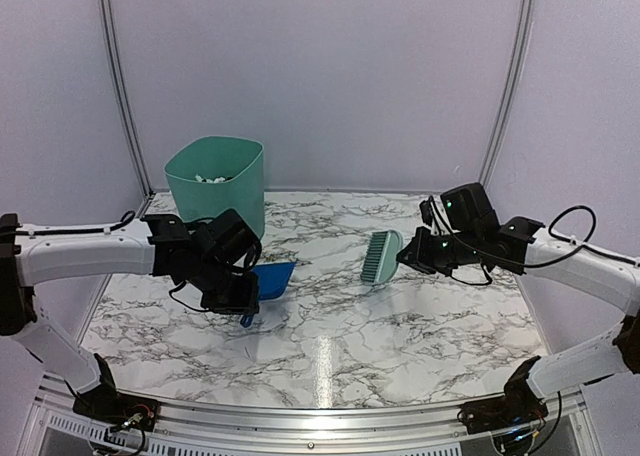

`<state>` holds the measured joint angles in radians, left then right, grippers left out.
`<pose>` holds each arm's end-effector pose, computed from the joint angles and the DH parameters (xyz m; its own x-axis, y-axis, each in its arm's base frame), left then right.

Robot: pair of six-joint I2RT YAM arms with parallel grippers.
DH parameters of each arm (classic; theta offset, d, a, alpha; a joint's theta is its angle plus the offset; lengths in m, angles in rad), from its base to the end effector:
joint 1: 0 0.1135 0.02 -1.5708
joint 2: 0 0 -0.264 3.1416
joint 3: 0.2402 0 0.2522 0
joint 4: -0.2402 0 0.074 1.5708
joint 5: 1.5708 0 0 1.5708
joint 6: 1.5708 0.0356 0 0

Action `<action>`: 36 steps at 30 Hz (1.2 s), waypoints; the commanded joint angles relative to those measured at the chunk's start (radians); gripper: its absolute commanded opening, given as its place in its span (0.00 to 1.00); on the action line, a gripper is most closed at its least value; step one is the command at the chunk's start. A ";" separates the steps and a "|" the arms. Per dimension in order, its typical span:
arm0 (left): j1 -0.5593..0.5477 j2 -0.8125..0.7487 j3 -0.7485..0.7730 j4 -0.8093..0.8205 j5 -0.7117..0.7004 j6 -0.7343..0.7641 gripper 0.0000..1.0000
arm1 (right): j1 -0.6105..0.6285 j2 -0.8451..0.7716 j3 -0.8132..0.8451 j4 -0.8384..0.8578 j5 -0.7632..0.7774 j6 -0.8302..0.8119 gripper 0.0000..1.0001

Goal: Sweep away the paper scraps from the table

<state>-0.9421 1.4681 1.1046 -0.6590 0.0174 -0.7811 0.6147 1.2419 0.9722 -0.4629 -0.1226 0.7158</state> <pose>0.1761 -0.2433 0.2516 -0.9295 0.0814 -0.3597 0.2247 0.8983 -0.3775 0.2165 0.1582 0.2828 -0.8366 0.2066 -0.5073 -0.1294 0.8254 0.5496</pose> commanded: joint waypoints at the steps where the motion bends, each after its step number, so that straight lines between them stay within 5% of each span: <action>1: -0.001 0.115 0.040 -0.018 -0.048 -0.007 0.00 | -0.001 -0.066 -0.123 0.223 -0.017 0.127 0.00; 8: -0.002 0.298 0.070 -0.016 -0.020 0.043 0.00 | -0.001 -0.035 -0.274 0.361 -0.059 0.144 0.00; 19: -0.002 0.371 0.027 -0.016 0.047 0.065 0.05 | -0.002 0.060 -0.315 0.217 -0.083 0.112 0.00; 25: -0.001 0.378 0.024 -0.015 0.052 0.065 0.12 | -0.001 0.007 -0.337 0.158 -0.072 0.093 0.22; 36: -0.002 0.373 0.045 -0.015 0.070 0.050 0.24 | -0.001 -0.044 -0.350 0.069 -0.065 0.050 0.33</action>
<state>-0.9417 1.8214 1.1507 -0.6514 0.0483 -0.7261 0.6147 1.2224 0.6250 -0.3340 -0.1970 0.7914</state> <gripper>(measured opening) 0.215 0.312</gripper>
